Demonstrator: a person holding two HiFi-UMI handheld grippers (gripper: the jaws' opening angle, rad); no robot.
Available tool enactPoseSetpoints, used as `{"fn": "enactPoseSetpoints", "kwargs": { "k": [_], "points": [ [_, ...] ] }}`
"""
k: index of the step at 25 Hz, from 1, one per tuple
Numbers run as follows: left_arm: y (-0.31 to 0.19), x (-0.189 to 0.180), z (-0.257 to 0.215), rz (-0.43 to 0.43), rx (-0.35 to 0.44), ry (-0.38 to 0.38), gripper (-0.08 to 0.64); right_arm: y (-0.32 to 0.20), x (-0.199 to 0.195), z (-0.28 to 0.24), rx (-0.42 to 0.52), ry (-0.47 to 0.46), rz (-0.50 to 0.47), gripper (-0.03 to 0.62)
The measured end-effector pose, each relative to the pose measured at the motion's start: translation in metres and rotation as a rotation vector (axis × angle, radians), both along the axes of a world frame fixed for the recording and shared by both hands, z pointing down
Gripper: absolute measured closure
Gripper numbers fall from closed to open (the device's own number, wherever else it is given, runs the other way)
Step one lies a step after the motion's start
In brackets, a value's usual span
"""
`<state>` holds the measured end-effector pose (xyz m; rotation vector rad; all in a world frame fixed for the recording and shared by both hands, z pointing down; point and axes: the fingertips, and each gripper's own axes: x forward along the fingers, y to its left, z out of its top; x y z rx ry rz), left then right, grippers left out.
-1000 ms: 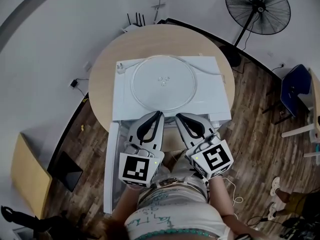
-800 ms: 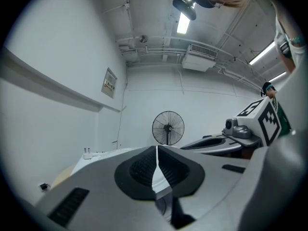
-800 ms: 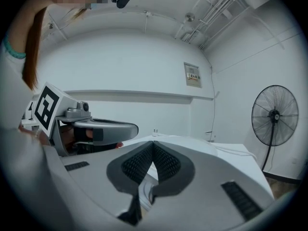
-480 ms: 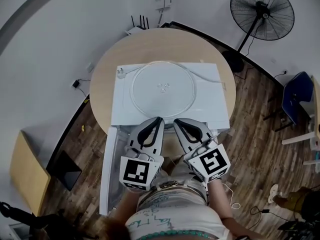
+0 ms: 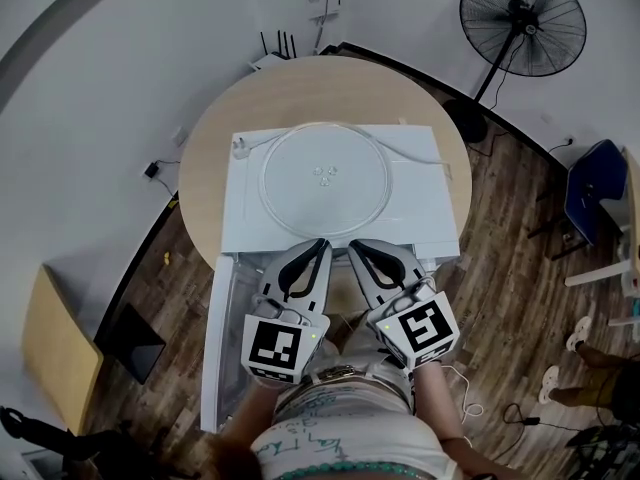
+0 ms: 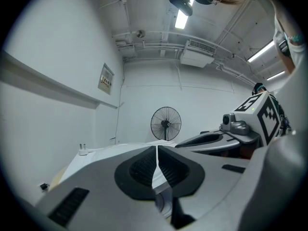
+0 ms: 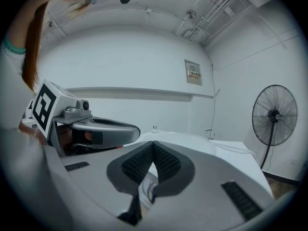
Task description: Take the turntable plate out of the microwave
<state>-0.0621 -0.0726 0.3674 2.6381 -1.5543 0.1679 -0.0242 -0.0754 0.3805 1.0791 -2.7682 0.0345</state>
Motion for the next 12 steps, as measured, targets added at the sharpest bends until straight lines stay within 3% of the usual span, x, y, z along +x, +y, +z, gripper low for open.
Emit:
{"fn": "enactPoseSetpoints", "kwargs": {
  "k": [12],
  "points": [
    [-0.0024, 0.0033, 0.0005, 0.003, 0.003, -0.024, 0.537, -0.0033, -0.0001, -0.0013, -0.002, 0.013, -0.01, 0.602]
  ]
}}
